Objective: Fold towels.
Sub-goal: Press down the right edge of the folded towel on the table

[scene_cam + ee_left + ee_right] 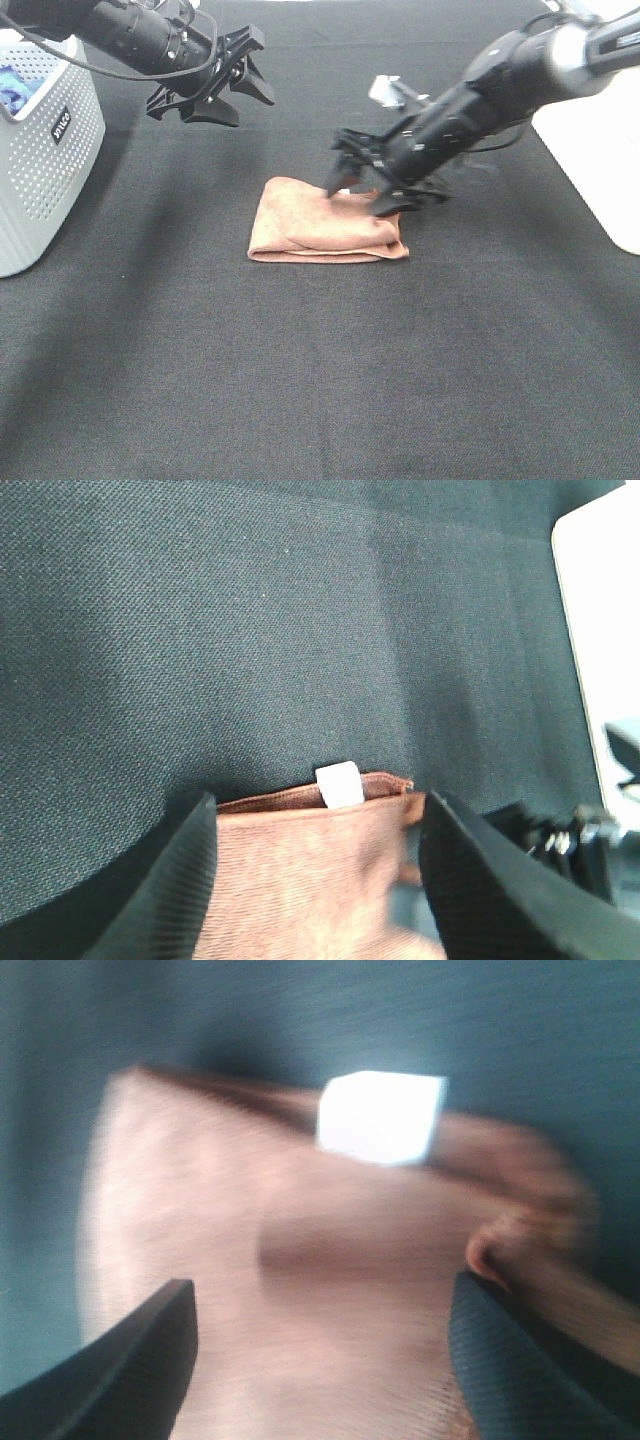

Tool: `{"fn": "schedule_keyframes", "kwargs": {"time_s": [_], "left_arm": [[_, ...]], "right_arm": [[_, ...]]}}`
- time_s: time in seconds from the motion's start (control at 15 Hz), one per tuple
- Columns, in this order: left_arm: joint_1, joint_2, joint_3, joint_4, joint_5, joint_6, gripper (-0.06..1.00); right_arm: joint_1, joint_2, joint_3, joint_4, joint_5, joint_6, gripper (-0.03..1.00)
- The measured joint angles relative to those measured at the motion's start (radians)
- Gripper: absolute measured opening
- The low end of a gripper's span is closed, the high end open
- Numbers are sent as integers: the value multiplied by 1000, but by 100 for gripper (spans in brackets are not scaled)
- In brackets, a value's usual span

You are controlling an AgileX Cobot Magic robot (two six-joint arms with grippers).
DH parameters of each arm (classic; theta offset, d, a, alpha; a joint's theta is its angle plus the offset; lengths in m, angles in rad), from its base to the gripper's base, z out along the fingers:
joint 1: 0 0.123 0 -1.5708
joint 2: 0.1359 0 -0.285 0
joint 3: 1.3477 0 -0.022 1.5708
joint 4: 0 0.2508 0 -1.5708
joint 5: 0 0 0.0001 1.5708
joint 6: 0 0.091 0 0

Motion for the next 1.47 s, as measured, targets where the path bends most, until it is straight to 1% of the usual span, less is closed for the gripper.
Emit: {"fn": "schedule_keyframes", "kwargs": {"time_s": [0.07, 0.13, 0.2, 0.4, 0.6, 0.67, 0.73, 0.8, 0.87, 0.93, 1.0, 1.13, 1.2, 1.27, 1.4, 1.47], "left_arm": [[0, 0, 0, 0, 0, 0, 58], [0, 0, 0, 0, 0, 0, 58], [0, 0, 0, 0, 0, 0, 58], [0, 0, 0, 8, 0, 0, 58], [0, 0, 0, 19, 14, 0, 58], [0, 0, 0, 35, 26, 0, 58], [0, -3, 0, 65, 41, 0, 58], [0, -14, 0, 116, 68, 0, 58], [0, -25, 0, 145, 83, 1, 58], [0, -37, 0, 163, 98, 1, 58], [0, -54, 0, 180, 119, 1, 58], [0, -96, 0, 235, 170, -2, 58], [0, -96, 0, 235, 170, -2, 58], [0, -133, 0, 289, 229, -37, 58], [0, -182, 0, 389, 326, -132, 61], [0, -225, 0, 477, 404, -193, 62]], "right_arm": [[-4, 0, 0, -45, 2, 28, 68], [-4, 0, 0, -45, 2, 28, 68], [-7, 0, -2, -86, 6, 59, 68], [-29, -3, -7, -158, 34, 139, 68], [-58, -14, -8, -224, 69, 170, 68], [-59, -22, -8, -248, 84, 172, 68], [-59, -35, -8, -271, 102, 180, 68], [-59, -56, -8, -278, 117, 184, 68], [-59, -87, -8, -260, 148, 184, 68], [-59, -106, -8, -234, 169, 173, 68], [-59, -120, -8, -229, 189, 168, 68], [-59, -156, -8, -273, 240, 173, 68], [-59, -156, -8, -273, 240, 173, 68], [-59, -183, -8, -330, 291, 206, 68], [-59, -225, -8, -400, 369, 248, 68], [-59, -266, -8, -447, 422, 275, 68]]}}
